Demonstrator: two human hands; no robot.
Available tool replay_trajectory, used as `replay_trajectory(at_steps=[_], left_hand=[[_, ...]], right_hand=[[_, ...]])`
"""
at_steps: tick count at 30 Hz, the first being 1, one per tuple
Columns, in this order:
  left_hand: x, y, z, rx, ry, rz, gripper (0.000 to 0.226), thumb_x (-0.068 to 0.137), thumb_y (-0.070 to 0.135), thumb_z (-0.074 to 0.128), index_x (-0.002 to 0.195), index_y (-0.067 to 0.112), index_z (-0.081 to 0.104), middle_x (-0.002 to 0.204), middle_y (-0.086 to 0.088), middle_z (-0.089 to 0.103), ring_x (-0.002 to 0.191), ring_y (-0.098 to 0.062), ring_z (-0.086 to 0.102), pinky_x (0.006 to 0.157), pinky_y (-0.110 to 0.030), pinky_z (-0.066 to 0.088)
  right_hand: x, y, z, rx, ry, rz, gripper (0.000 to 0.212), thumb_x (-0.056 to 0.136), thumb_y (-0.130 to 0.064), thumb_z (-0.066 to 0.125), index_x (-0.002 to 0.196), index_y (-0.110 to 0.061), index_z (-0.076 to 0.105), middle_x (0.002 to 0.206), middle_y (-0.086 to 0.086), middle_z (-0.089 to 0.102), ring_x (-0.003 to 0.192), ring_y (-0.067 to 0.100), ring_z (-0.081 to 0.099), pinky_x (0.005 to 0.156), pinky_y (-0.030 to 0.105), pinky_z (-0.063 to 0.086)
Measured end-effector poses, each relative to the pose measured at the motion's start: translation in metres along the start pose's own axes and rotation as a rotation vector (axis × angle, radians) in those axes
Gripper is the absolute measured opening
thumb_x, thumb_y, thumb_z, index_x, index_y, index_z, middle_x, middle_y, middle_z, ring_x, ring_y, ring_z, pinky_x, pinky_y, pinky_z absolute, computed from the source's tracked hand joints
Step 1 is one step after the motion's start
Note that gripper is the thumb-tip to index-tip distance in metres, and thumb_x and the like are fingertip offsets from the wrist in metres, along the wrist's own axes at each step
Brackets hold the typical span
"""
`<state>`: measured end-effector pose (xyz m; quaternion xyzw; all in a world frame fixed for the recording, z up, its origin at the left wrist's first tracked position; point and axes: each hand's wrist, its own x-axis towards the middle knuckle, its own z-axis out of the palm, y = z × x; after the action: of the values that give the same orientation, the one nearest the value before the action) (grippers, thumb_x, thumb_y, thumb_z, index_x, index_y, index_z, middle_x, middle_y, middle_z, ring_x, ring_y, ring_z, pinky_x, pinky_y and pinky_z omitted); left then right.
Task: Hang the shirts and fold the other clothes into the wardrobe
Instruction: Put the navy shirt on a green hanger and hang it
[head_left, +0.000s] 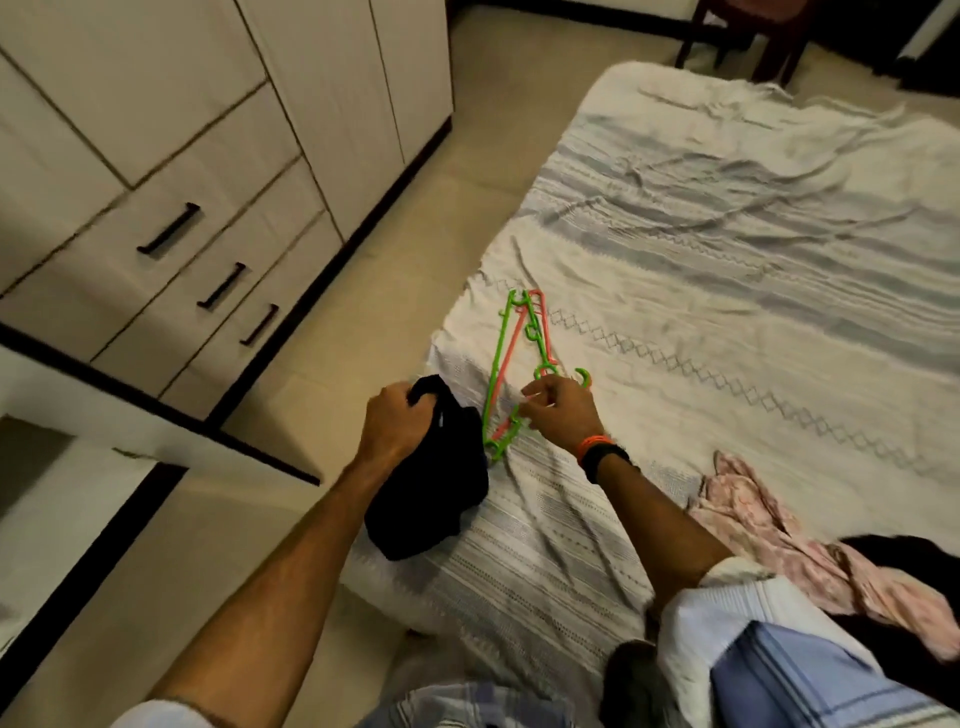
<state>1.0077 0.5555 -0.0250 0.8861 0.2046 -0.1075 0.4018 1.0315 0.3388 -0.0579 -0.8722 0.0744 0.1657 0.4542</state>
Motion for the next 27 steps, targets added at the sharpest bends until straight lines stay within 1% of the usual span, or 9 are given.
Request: replay_trajectory(at_steps=[3, 5, 7, 11, 14, 17, 19, 23, 27], left_hand=[[0.035, 0.002, 0.026, 0.021, -0.061, -0.033, 0.028, 0.092, 0.027, 0.058, 0.085, 0.001, 0.064, 0.086, -0.014, 0.066, 0.081, -0.029, 0.060, 0.067, -0.027, 0.038], [0.065, 0.002, 0.048, 0.062, -0.120, -0.043, 0.024, 0.092, 0.027, 0.058, 0.083, 0.005, 0.060, 0.084, -0.012, 0.062, 0.081, -0.028, 0.058, 0.067, -0.027, 0.037], [0.084, 0.001, 0.065, 0.095, -0.167, -0.030, 0.022, 0.091, 0.027, 0.059, 0.084, 0.006, 0.060, 0.083, -0.009, 0.059, 0.079, -0.026, 0.054, 0.067, -0.027, 0.036], [0.133, -0.007, 0.104, 0.110, -0.234, -0.045, 0.027, 0.089, 0.029, 0.059, 0.095, 0.004, 0.066, 0.090, -0.013, 0.066, 0.084, -0.030, 0.061, 0.070, -0.034, 0.047], [0.163, -0.012, 0.128, 0.121, -0.250, -0.071, 0.024, 0.089, 0.028, 0.059, 0.090, 0.004, 0.063, 0.087, -0.012, 0.063, 0.083, -0.030, 0.059, 0.067, -0.031, 0.040], [0.185, -0.016, 0.148, 0.121, -0.246, -0.089, 0.025, 0.090, 0.028, 0.059, 0.091, 0.003, 0.064, 0.087, -0.013, 0.064, 0.083, -0.030, 0.059, 0.067, -0.030, 0.040], [0.197, -0.018, 0.159, 0.121, -0.252, -0.097, 0.025, 0.090, 0.028, 0.059, 0.091, 0.003, 0.064, 0.087, -0.013, 0.064, 0.083, -0.030, 0.059, 0.067, -0.030, 0.040], [0.209, -0.022, 0.173, 0.112, -0.267, -0.127, 0.021, 0.092, 0.028, 0.059, 0.088, 0.008, 0.061, 0.085, -0.008, 0.062, 0.079, -0.025, 0.056, 0.066, -0.027, 0.037], [0.211, -0.025, 0.177, 0.109, -0.279, -0.148, 0.021, 0.091, 0.029, 0.060, 0.086, 0.009, 0.059, 0.082, -0.005, 0.060, 0.074, -0.020, 0.054, 0.062, -0.026, 0.036]], right_hand=[[0.025, 0.023, 0.009, -0.013, 0.048, 0.167, 0.012, 0.083, -0.018, 0.067, 0.082, -0.029, 0.062, 0.088, 0.001, 0.073, 0.085, 0.026, 0.070, 0.084, 0.041, 0.056], [0.049, 0.039, 0.019, -0.009, 0.082, 0.264, 0.010, 0.084, -0.020, 0.065, 0.086, -0.030, 0.062, 0.091, 0.003, 0.074, 0.090, 0.026, 0.069, 0.086, 0.038, 0.055], [0.067, 0.053, 0.029, -0.003, 0.090, 0.342, 0.007, 0.083, -0.021, 0.065, 0.089, -0.026, 0.065, 0.090, 0.006, 0.073, 0.093, 0.028, 0.067, 0.087, 0.039, 0.054], [0.115, 0.086, 0.052, 0.004, 0.144, 0.461, 0.020, 0.080, -0.020, 0.063, 0.098, -0.017, 0.069, 0.095, 0.010, 0.073, 0.095, 0.031, 0.066, 0.086, 0.040, 0.055], [0.146, 0.107, 0.065, 0.001, 0.186, 0.515, 0.025, 0.083, -0.023, 0.063, 0.106, -0.014, 0.068, 0.103, 0.012, 0.072, 0.101, 0.032, 0.064, 0.089, 0.039, 0.053], [0.170, 0.127, 0.080, 0.004, 0.208, 0.561, 0.029, 0.084, -0.028, 0.065, 0.107, -0.011, 0.067, 0.106, 0.016, 0.070, 0.103, 0.035, 0.062, 0.088, 0.042, 0.052], [0.187, 0.135, 0.089, 0.001, 0.239, 0.600, 0.033, 0.083, -0.035, 0.069, 0.105, -0.012, 0.066, 0.106, 0.014, 0.069, 0.102, 0.034, 0.062, 0.086, 0.041, 0.052], [0.209, 0.144, 0.107, -0.052, 0.263, 0.637, 0.036, 0.080, -0.050, 0.072, 0.090, -0.015, 0.065, 0.093, 0.008, 0.070, 0.091, 0.030, 0.064, 0.077, 0.038, 0.053], [0.216, 0.143, 0.107, -0.040, 0.317, 0.707, 0.025, 0.081, -0.040, 0.071, 0.081, -0.016, 0.064, 0.084, 0.003, 0.065, 0.080, 0.027, 0.060, 0.067, 0.032, 0.045]])
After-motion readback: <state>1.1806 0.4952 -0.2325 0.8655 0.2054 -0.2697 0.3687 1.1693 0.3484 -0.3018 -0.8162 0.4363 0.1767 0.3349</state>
